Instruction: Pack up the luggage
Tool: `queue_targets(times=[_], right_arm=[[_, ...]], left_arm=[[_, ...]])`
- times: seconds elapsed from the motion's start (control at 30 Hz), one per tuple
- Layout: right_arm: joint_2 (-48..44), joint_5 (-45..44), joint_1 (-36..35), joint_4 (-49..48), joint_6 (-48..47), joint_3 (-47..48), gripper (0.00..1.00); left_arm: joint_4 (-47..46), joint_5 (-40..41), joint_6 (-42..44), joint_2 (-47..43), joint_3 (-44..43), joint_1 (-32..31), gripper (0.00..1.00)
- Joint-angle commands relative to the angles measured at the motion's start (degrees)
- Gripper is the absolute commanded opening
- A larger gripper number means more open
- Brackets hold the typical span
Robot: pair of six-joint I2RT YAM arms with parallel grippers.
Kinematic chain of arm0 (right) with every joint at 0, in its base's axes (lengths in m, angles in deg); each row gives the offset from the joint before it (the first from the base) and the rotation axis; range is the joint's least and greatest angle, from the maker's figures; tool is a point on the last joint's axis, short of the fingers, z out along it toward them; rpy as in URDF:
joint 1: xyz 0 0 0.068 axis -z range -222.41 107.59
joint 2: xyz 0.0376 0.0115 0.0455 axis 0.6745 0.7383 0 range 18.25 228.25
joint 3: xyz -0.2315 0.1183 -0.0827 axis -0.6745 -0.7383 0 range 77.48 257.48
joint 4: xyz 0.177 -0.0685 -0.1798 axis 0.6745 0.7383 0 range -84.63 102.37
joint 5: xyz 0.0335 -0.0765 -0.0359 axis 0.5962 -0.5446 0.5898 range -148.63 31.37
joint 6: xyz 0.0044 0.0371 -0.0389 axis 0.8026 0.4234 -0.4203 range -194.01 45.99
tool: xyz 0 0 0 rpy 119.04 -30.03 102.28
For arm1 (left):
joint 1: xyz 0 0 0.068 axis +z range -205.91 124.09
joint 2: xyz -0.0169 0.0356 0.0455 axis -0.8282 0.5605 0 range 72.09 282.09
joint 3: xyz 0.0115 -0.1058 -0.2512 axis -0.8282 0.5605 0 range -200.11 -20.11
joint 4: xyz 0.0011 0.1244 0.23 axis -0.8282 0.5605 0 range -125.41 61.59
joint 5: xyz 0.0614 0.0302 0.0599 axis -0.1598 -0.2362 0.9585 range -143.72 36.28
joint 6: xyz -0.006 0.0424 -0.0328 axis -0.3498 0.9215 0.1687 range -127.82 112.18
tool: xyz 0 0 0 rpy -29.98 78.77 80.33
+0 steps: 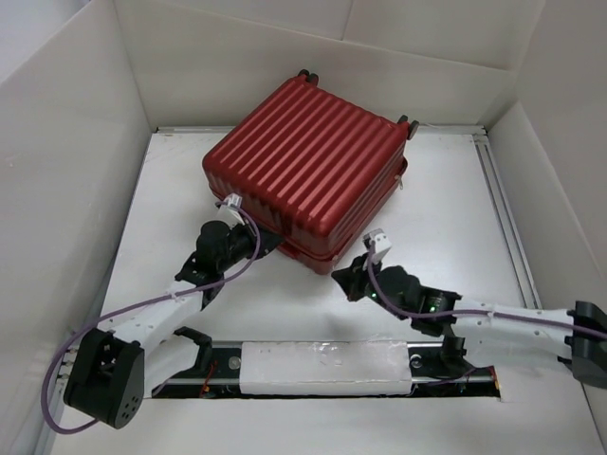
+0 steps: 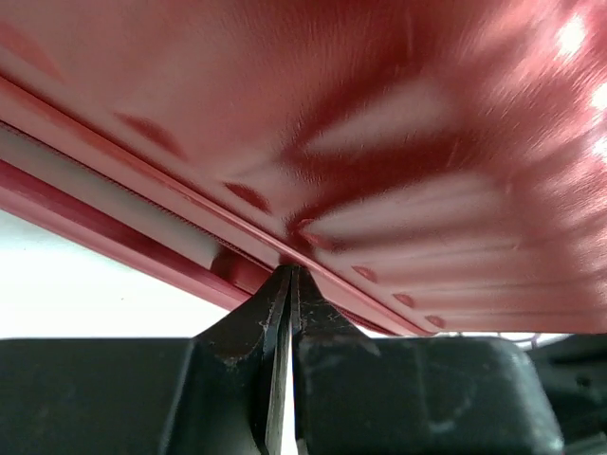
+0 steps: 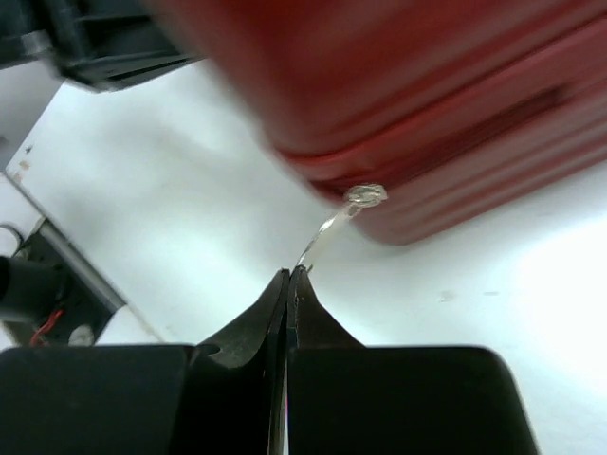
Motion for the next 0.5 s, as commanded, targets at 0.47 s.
queue_targets(times=[0.47], right_arm=[[33.9,-29.7,-29.9,7.8,13.8,33.3,0.00]], left_arm=[[-13.6,9.0,-4.9,0.0,7.1,-11.2,0.00]])
